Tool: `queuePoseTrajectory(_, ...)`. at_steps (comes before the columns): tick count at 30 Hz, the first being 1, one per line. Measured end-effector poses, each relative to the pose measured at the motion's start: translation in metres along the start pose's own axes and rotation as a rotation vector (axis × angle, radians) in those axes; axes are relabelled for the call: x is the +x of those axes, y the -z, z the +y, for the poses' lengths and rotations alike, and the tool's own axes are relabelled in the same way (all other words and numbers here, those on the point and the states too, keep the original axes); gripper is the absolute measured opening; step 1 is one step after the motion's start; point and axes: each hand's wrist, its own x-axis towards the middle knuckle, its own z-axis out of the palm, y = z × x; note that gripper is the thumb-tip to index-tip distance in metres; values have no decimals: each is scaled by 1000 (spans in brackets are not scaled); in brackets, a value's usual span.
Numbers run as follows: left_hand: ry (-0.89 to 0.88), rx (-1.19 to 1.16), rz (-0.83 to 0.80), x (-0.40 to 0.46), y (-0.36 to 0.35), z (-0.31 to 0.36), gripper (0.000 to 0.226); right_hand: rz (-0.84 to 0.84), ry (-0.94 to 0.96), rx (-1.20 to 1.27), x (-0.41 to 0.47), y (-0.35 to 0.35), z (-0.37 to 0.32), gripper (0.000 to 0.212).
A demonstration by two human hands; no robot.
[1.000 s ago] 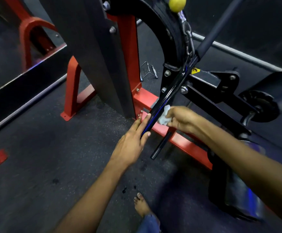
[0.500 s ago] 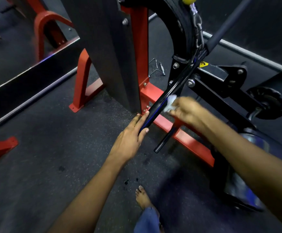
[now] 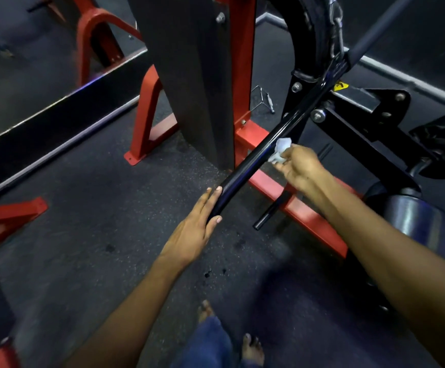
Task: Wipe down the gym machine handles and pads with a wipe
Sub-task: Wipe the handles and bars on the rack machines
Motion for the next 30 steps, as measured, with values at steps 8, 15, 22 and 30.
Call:
queuePoseTrajectory(8,-9,-29,25,-5,-4,-5,57,-258,-116,-262,-39,-6,47,32)
queuePoseTrajectory(15,-41,-50,31,-8,-9,-12,55,-48,14,67,-23,-6,41,36)
queuePoseTrajectory(22,-60,-42,3,-19,-9,-20,54,-121,-66,-124,-43,-11,59,35)
queuePoseTrajectory(30,-68,-62,-53,-44,-11,-46,54,-177,-140,-200,-88,-25,120,33)
